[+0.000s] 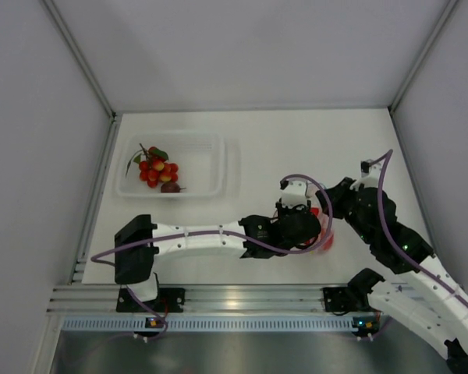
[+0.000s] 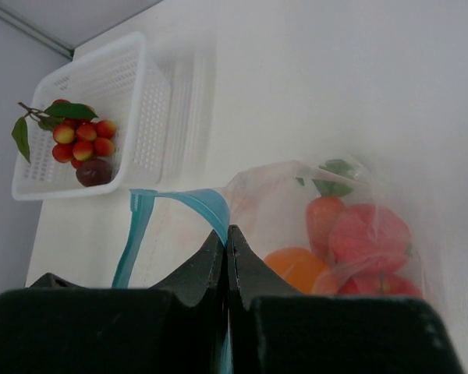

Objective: Open the zip-top bag and remove the fake food
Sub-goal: Pick up the fake fruit from the zipper food storage bag.

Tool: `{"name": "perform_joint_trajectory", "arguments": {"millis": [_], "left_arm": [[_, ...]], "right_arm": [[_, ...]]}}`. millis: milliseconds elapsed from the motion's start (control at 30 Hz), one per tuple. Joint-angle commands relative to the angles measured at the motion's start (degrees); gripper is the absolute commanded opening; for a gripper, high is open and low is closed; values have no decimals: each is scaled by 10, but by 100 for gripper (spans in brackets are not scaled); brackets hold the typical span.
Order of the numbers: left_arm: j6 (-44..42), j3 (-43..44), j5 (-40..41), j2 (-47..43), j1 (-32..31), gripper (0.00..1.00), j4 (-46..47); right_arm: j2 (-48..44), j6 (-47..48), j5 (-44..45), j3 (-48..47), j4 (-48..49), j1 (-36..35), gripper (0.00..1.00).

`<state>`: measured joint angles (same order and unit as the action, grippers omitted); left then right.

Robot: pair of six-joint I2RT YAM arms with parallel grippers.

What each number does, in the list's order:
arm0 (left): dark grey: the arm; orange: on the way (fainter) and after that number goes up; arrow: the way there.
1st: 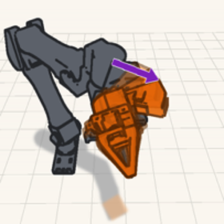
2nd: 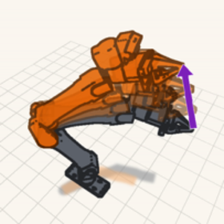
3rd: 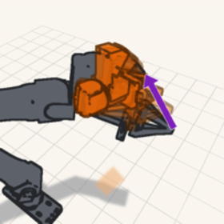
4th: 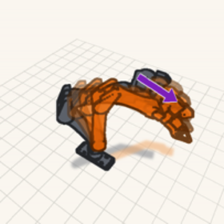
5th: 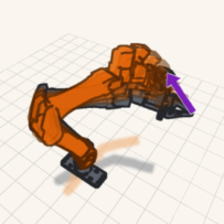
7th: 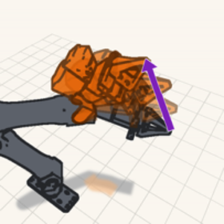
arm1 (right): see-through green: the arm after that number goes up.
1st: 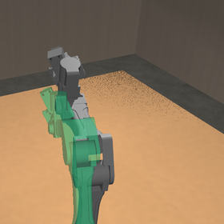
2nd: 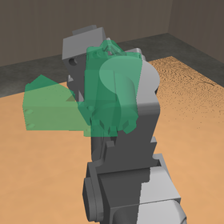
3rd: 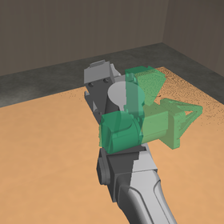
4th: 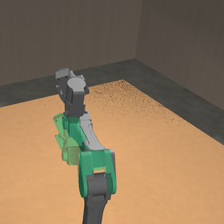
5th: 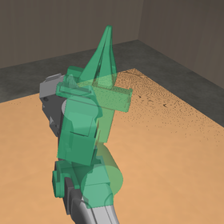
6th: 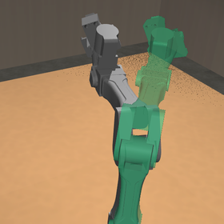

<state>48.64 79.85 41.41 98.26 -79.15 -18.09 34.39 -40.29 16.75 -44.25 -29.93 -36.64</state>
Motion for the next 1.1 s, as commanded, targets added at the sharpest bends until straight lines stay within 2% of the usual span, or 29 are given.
{"name": "perform_joint_trajectory", "arguments": {"millis": [0, 33, 167, 300, 400, 533, 767, 1067], "left_arm": [[40, 21, -13, 17, 18, 38, 24], [44, 22, -19, 25, 24, 40, 24], [56, 26, -51, 58, 31, 58, 24], [60, 22, -72, 83, 36, 65, 24], [52, 22, -78, 101, 37, 69, 23], [44, 19, -79, 114, 42, 69, 12], [19, 27, -84, 139, 42, 79, -7], [15, 47, -106, 218, 44, 90, -6]], "right_arm": [[-5, -1, 34, 7, 16, -4, 0], [-5, 3, 39, 10, 12, -4, 0], [-13, 11, 62, 35, 4, -5, 0], [-16, 16, 79, 43, -11, -4, 0], [-21, 18, 81, 45, -15, -4, 0], [-28, 20, 85, 50, -17, -4, 0], [-23, 21, 71, 58, -7, -4, 0], [-24, 20, 47, 66, 9, -4, 0]]}}
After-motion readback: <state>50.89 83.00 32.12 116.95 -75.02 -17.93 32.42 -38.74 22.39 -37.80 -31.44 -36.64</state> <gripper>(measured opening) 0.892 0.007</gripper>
